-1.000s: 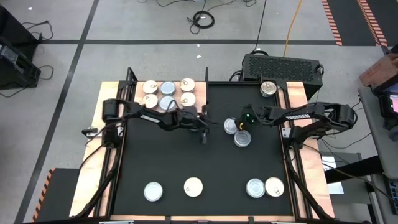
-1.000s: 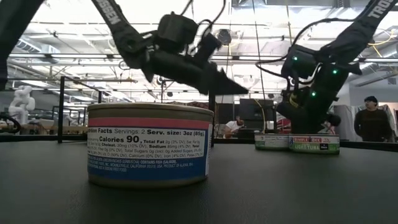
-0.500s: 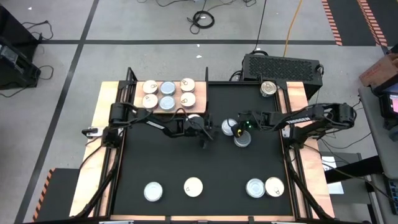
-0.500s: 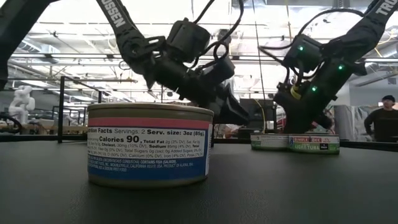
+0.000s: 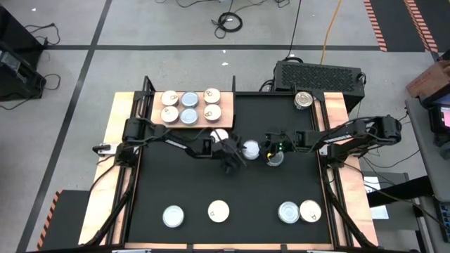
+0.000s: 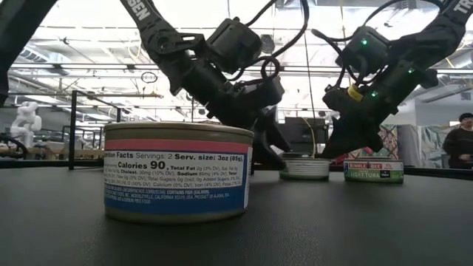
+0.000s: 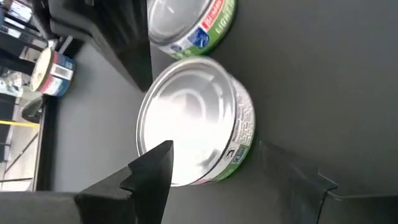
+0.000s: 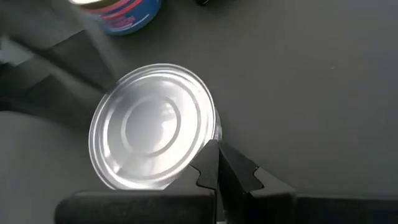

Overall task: Stack canned seafood by type on shelf
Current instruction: Stack the green tuna can on top of the green tuna on the shelf

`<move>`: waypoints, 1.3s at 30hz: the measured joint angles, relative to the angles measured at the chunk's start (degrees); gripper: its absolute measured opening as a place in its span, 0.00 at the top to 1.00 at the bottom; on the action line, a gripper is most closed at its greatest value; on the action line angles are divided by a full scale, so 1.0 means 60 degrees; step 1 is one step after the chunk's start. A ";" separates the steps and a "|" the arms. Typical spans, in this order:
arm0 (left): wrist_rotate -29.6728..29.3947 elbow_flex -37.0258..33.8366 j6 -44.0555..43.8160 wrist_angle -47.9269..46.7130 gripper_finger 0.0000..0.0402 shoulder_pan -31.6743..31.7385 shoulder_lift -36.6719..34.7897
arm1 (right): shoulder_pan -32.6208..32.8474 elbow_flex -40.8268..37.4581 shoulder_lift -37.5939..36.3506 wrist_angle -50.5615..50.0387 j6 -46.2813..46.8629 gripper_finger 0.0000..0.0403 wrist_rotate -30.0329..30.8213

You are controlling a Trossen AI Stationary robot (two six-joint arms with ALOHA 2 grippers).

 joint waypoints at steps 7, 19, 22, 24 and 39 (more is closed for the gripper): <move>0.0011 0.0000 0.0465 -0.0466 0.41 0.0023 0.0000 | 0.0021 0.0000 0.0273 0.0455 0.0076 1.00 -0.0327; 0.0058 0.0000 0.1437 -0.0875 0.56 0.0023 -0.0004 | -0.0083 0.0004 0.1217 0.1517 -0.0128 1.00 -0.0507; -0.0065 0.0000 0.1910 -0.0877 0.66 0.0005 -0.0017 | -0.0134 0.0004 0.1176 0.1520 -0.0240 1.00 -0.0500; -0.0124 0.0003 0.2134 -0.0868 0.72 0.0001 -0.0018 | -0.0176 0.0004 0.1177 0.1502 -0.0267 1.00 -0.0503; -0.0462 -0.0023 0.2468 -0.1312 1.00 -0.0007 -0.0633 | -0.0317 0.0010 0.0097 0.0465 -0.0664 1.00 -0.0536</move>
